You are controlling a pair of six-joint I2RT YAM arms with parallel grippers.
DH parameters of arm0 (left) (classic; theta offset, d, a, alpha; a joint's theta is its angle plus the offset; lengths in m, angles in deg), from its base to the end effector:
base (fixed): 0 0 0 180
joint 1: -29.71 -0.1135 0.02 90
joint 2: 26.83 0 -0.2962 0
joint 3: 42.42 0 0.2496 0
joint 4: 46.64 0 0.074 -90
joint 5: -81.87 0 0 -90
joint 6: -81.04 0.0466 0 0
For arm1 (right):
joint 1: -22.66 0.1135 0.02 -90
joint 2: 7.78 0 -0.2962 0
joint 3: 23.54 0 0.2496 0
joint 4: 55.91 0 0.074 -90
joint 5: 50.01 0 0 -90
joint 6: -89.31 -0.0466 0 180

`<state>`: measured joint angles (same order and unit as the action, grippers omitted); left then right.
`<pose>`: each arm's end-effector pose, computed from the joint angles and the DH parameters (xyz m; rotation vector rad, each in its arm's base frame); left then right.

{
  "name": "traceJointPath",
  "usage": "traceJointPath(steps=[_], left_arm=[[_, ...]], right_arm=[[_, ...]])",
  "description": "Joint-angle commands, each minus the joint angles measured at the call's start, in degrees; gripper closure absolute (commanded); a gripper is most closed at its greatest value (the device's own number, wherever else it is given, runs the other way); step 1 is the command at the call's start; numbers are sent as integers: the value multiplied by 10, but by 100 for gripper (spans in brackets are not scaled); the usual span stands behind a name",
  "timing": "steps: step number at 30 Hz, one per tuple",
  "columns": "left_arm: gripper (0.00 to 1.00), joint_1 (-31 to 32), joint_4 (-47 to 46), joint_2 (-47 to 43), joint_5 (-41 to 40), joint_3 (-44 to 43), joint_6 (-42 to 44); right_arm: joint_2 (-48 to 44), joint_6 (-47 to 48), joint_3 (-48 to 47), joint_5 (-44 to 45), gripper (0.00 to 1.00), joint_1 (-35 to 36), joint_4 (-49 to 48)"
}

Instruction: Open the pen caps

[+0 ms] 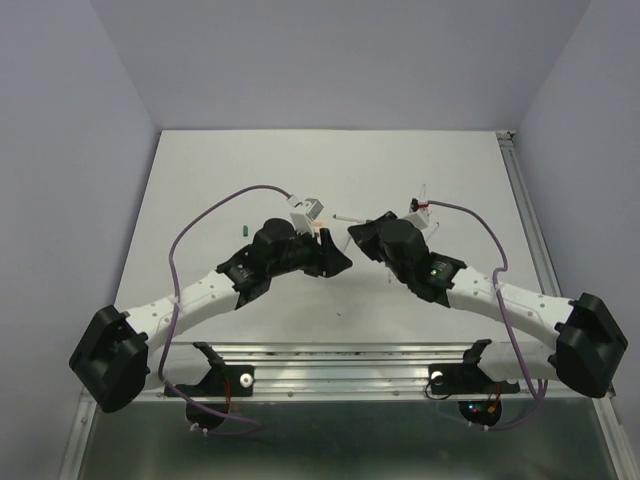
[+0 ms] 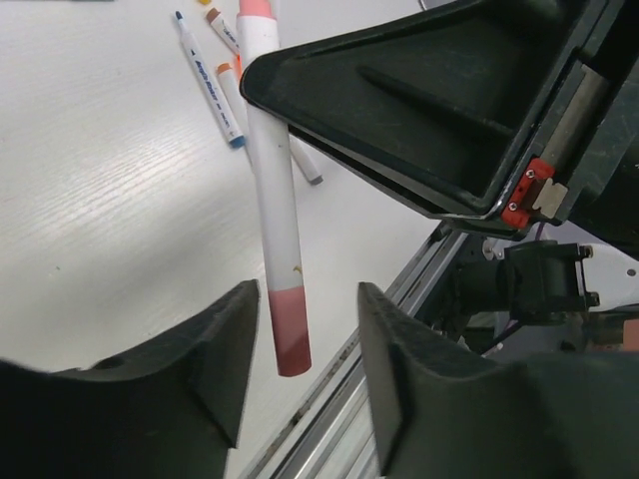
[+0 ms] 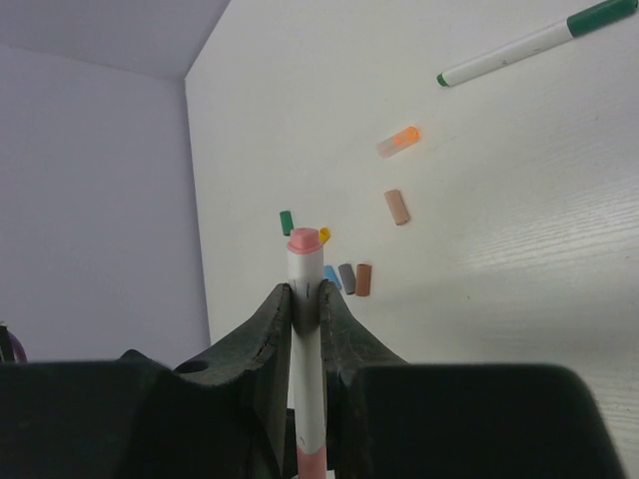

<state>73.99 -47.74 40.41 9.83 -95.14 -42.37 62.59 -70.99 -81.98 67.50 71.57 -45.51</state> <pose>0.1776 -0.1933 0.2966 0.4294 1.9294 -1.2126 0.1946 0.1904 0.2971 0.6938 1.9047 0.9088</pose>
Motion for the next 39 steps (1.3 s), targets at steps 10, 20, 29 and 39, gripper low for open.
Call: traceJointPath(steps=[10, 20, 29, 39], left_arm=[[77, 6, -11, -5, 44, -34, 22], [100, 12, -27, -38, 47, 4, -13], [100, 86, -35, -142, 39, 106, -96], [100, 126, 38, -183, -72, 124, -133]], right_arm=[[10, 7, -48, 46, 99, 9, -22], [34, 7, -67, 149, 99, 9, -18], [158, 63, -193, 327, 99, -62, 40], [144, 154, -173, 224, 99, -132, 0]])
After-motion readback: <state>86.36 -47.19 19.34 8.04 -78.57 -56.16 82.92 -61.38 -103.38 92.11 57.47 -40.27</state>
